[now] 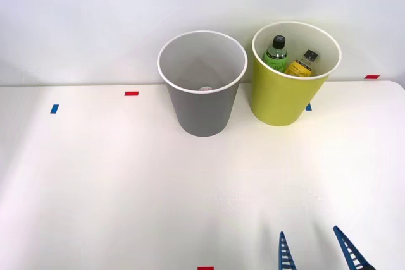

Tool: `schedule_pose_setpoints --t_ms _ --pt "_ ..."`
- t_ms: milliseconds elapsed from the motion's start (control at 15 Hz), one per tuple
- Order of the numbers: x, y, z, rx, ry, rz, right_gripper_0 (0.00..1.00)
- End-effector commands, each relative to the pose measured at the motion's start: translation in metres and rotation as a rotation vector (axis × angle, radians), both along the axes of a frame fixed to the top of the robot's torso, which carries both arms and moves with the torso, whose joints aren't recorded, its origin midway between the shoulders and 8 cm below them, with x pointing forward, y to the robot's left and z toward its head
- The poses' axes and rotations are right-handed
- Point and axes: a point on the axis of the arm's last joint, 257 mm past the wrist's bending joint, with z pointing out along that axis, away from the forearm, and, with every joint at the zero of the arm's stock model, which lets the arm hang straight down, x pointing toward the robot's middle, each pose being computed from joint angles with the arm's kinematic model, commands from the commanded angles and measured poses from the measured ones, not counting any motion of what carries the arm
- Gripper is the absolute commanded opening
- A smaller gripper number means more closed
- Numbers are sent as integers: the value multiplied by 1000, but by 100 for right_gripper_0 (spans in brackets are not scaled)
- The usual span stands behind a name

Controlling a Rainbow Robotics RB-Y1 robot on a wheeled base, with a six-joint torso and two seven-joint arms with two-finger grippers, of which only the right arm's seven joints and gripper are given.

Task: Put cans in the gray bin, plastic bottles in the light green bin

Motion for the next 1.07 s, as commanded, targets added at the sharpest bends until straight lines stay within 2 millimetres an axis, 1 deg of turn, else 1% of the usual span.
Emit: schedule_pose_setpoints --t_ms 67,1067 --pt "0 0 0 0 0 0 100" --pt "0 0 0 0 0 0 100"
